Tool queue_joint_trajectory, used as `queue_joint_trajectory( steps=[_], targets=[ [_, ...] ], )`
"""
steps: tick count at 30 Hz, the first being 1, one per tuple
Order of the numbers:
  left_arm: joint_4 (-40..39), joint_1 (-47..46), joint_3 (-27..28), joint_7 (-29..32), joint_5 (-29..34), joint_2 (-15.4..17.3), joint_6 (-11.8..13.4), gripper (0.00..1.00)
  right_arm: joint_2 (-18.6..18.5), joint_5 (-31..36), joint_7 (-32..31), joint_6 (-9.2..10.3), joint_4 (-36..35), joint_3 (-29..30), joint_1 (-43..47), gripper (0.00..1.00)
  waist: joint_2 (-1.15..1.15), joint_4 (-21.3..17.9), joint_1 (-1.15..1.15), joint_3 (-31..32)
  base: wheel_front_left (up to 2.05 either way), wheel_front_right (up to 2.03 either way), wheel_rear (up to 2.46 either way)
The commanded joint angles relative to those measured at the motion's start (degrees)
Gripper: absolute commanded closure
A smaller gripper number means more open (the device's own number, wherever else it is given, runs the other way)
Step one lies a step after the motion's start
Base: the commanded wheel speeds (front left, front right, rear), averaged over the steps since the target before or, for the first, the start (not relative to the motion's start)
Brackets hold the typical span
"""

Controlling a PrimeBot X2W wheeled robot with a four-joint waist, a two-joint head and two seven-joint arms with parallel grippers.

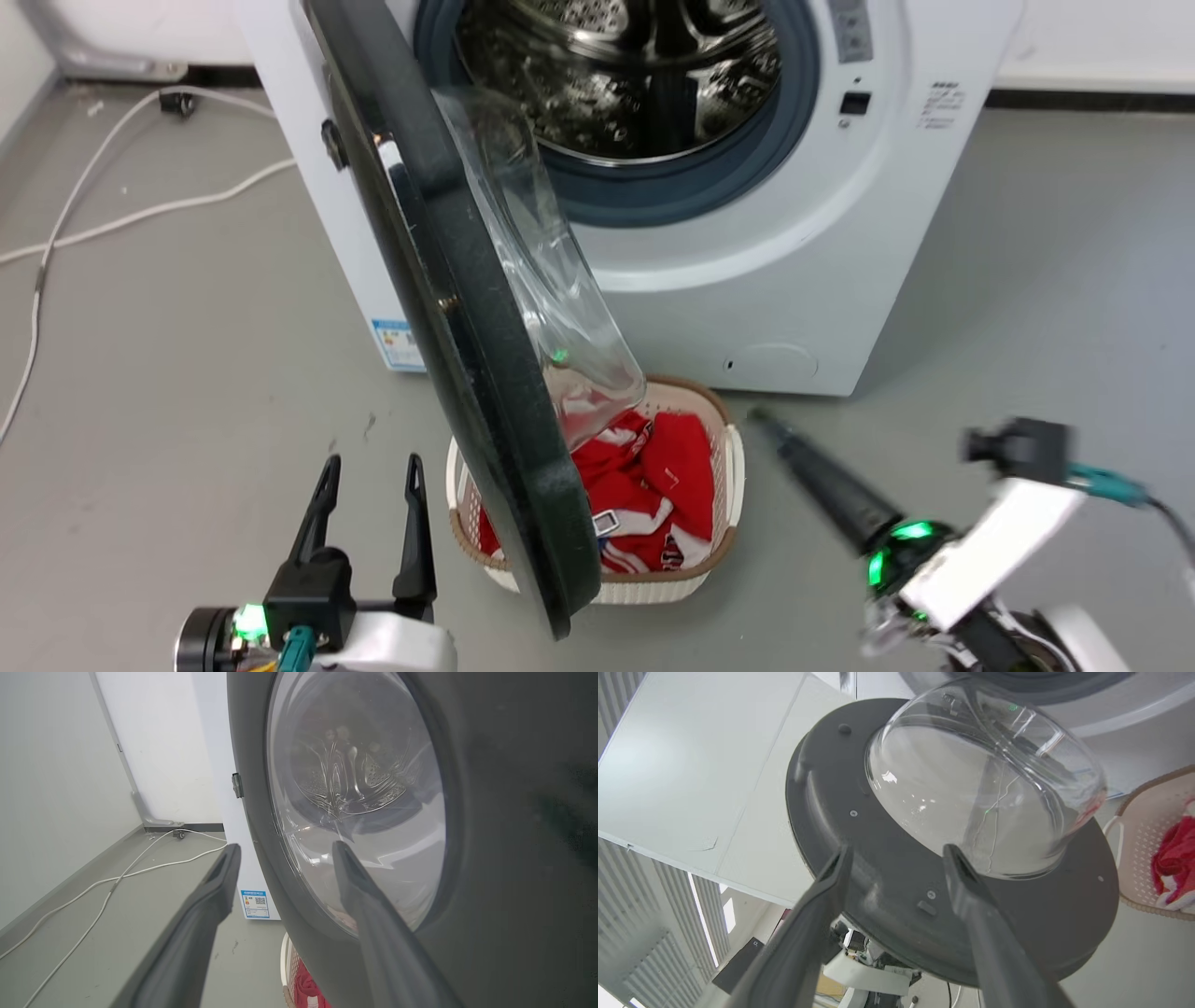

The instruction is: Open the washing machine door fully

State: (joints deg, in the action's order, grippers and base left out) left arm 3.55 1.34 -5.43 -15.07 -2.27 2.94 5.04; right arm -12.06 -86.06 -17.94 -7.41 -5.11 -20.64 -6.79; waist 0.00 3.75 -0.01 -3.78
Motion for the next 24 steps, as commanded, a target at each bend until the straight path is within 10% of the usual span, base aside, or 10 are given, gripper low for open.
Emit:
queue_joint_trajectory(
  steps=[1,10,24],
  targets=[
    [0.0,1.1,0.2,-0.2,0.3,-0.1,-0.1,0.0,-0.1,3.1,4.2,-0.14,-1.0,1.5,1.1,0.0,0.0,-0.9,0.01,1.6,0.0,0.0,0.0],
    [-0.5,4.0,1.3,-0.2,0.6,-0.1,-0.2,0.0,-4.1,28.8,31.8,-0.09,0.5,4.4,3.5,0.0,0.0,-2.3,0.01,4.3,0.0,0.0,0.0],
    [-0.5,5.2,1.6,-0.2,0.8,-0.1,-0.2,0.0,7.3,80.0,33.1,-0.07,-1.9,20.3,9.9,0.0,0.0,-3.2,0.01,5.7,0.0,0.0,0.0]
  ],
)
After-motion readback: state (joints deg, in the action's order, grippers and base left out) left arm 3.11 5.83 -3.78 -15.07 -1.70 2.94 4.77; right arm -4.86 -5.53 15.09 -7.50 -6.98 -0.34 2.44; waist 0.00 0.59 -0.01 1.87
